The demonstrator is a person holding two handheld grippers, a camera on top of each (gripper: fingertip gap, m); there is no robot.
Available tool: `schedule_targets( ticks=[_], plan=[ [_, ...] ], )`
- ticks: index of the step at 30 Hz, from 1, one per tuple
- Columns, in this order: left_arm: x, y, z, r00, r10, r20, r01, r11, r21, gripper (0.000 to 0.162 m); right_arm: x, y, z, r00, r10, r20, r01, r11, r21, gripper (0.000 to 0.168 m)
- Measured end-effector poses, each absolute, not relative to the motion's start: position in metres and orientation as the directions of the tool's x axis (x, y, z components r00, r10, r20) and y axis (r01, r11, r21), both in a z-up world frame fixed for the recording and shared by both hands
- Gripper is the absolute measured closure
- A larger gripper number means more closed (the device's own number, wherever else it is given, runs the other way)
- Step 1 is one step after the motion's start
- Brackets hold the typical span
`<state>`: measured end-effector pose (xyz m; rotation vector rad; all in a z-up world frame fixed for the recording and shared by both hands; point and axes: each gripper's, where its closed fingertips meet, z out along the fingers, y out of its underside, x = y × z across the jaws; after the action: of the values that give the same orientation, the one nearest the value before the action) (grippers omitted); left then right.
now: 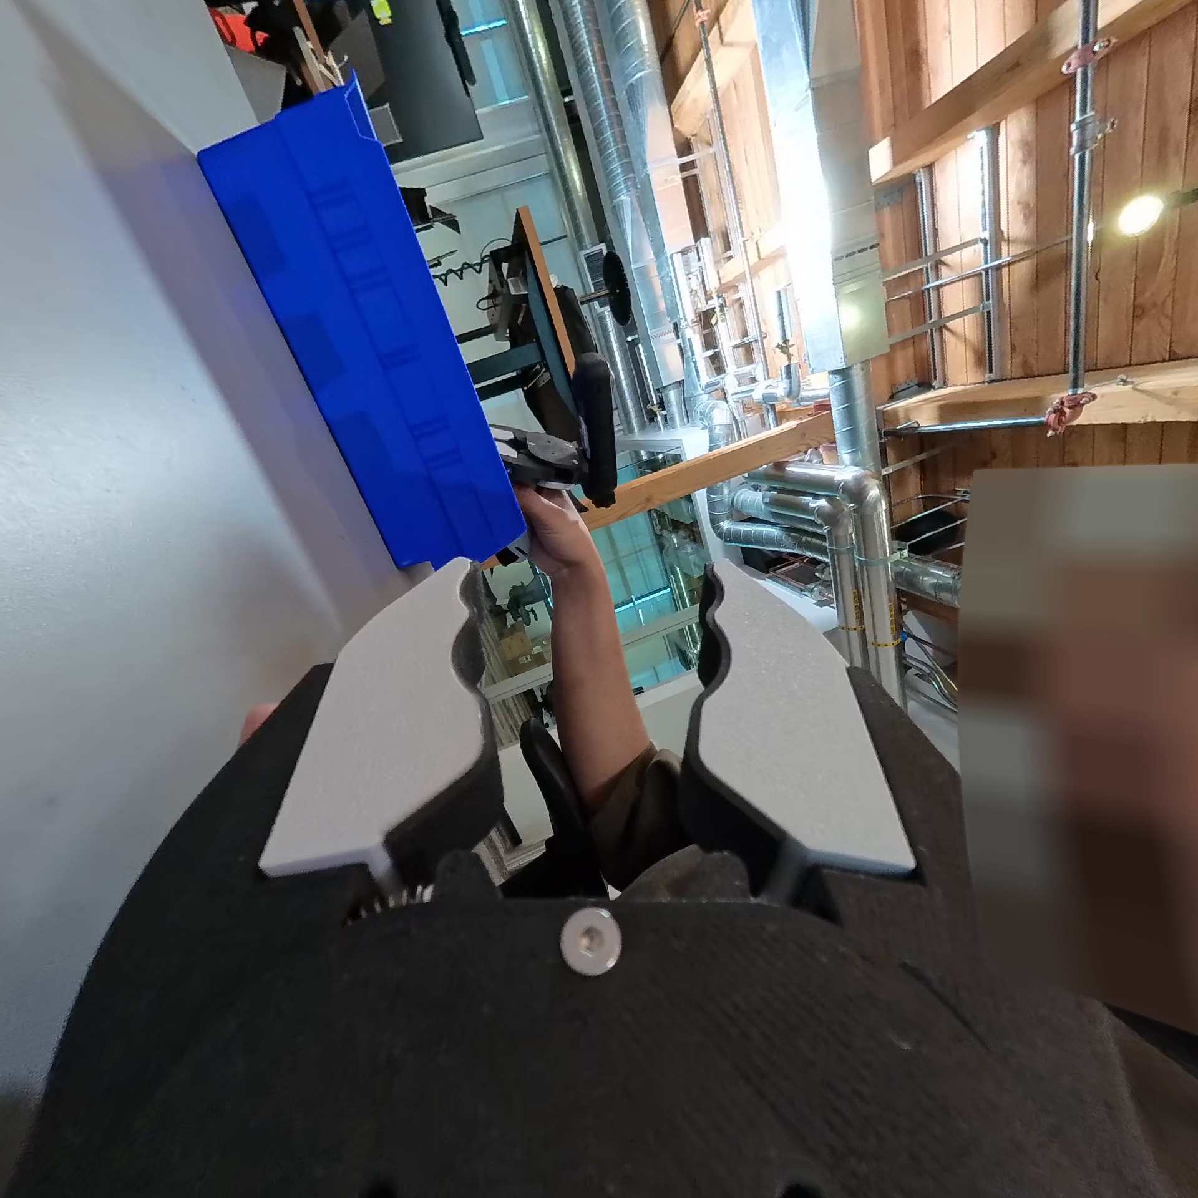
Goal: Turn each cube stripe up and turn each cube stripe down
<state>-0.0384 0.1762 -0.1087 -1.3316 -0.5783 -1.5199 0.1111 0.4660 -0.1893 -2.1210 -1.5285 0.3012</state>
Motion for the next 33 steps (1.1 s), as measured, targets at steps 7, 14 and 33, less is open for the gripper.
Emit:
schedule_targets(
  ticks=[7, 14, 33],
  plan=[
    [-0.035, 0.177, -0.111, 0.133, -0.356, 0.925, 0.872, -0.401, -0.279, 0.098, 0.11, 0.478, -0.173, 0.364, 0.904, 0.223, 0.81, -0.189, -0.556, 0.16],
    [-0.013, 0.174, -0.109, 0.217, -0.398, 0.891, 0.782, -0.475, -0.403, 0.102, 0.085, 0.462, -0.086, 0.39, 0.869, 0.306, 0.667, -0.037, -0.744, 0.161],
    [-0.242, 0.066, 0.003, 0.69, 0.005, 0.724, 0.723, 0.043, -0.689, 0.116, -0.042, 0.168, -0.098, -0.319, 0.916, -0.242, 0.456, -0.075, -0.887, 0.159]
  ],
)
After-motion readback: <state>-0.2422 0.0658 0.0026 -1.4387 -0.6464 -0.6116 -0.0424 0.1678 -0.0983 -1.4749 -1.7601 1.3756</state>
